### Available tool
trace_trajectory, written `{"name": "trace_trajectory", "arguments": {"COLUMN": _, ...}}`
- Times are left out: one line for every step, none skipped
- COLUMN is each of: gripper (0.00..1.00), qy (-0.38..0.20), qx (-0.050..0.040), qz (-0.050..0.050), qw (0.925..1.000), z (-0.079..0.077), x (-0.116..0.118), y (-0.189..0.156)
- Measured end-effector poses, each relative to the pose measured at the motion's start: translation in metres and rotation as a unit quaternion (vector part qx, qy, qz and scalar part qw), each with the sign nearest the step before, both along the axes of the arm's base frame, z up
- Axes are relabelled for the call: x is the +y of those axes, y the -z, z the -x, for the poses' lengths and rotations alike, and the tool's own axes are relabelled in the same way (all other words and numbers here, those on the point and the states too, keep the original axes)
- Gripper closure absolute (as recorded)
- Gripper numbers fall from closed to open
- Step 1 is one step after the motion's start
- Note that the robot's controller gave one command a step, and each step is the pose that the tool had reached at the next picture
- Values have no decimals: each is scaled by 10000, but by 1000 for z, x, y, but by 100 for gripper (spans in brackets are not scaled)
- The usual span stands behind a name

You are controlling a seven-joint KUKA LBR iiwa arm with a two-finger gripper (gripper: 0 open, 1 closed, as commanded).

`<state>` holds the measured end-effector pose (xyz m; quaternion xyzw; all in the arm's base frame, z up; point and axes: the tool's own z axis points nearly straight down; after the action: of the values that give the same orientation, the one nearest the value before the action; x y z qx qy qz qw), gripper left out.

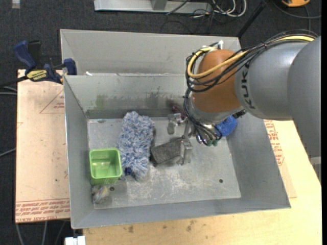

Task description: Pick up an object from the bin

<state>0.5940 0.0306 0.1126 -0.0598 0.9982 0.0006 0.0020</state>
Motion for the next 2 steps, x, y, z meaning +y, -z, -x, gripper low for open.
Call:
{"name": "trace_trajectory", "arguments": {"gripper": 100, "qy": -586, "qx": 7, "qz": 3, "qw": 9983, "z": -21, "x": 40, "y": 42}}
{"name": "trace_trajectory", "arguments": {"gripper": 100, "qy": -587, "qx": 8, "qz": 3, "qw": 9983, "z": -21, "x": 40, "y": 42}}
